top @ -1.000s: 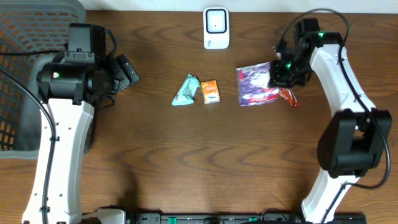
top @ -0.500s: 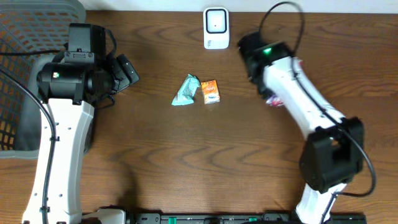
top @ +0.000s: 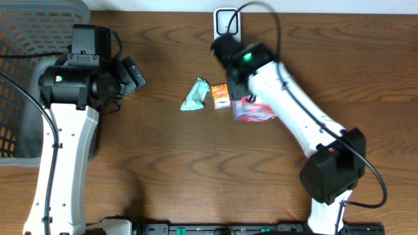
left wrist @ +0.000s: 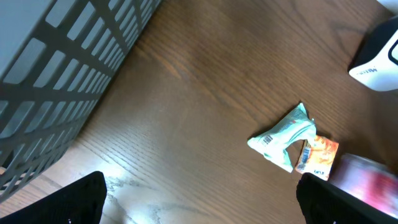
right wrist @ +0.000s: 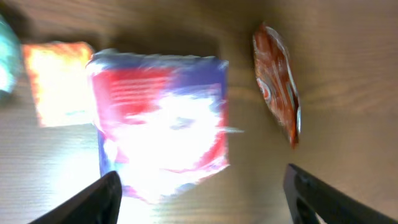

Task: Scan the item barcode

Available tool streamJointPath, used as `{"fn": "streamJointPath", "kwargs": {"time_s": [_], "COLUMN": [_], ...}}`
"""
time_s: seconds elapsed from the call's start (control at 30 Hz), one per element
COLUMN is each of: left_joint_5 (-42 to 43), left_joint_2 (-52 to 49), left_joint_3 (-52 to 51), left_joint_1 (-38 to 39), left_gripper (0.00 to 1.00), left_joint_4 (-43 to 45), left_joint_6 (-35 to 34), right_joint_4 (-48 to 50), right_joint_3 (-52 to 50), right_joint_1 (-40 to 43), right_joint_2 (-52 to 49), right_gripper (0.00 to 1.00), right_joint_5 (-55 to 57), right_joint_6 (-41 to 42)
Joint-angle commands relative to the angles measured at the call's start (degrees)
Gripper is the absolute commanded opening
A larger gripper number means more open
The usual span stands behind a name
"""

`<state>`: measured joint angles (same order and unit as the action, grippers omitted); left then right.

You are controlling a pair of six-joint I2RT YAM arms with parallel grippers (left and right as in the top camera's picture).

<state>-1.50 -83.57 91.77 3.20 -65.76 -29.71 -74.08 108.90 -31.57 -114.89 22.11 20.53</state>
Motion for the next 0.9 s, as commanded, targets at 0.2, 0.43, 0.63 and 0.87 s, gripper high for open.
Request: {"fn": "streamJointPath", "kwargs": {"time_s": [0.2, 0.43, 0.63, 0.87], "left_joint_5": [-0.5, -0.5, -0.5, -0.5], "left_joint_2": [0.1, 0.1, 0.1, 0.1], "left_joint_3": [0.2, 0.2, 0.2, 0.2], "left_joint_1": [-0.1, -0.1, -0.1, -0.1], "left_gripper": [0.98, 0.98, 0.98, 0.98], "left_joint_4": [-0.2, -0.2, -0.2, -0.2], "left_joint_6": [0.8, 0.8, 0.8, 0.8], "right_joint_4": [-1.9, 11.6, 28.2, 35.6], "right_joint_3": [1.8, -14.5, -28.8, -36.5], "right_joint_1": [19.8, 27.0, 26.8, 26.2], "right_joint_2": [0.3, -0.5, -1.0, -2.3], "right_gripper": [0.84, 0.82, 0.77, 0.52], "right_joint_5": [-35.5, -58.7, -59.5, -56.1], "right_joint_6": [-20.0, -26.6, -19.9, -15.4]}}
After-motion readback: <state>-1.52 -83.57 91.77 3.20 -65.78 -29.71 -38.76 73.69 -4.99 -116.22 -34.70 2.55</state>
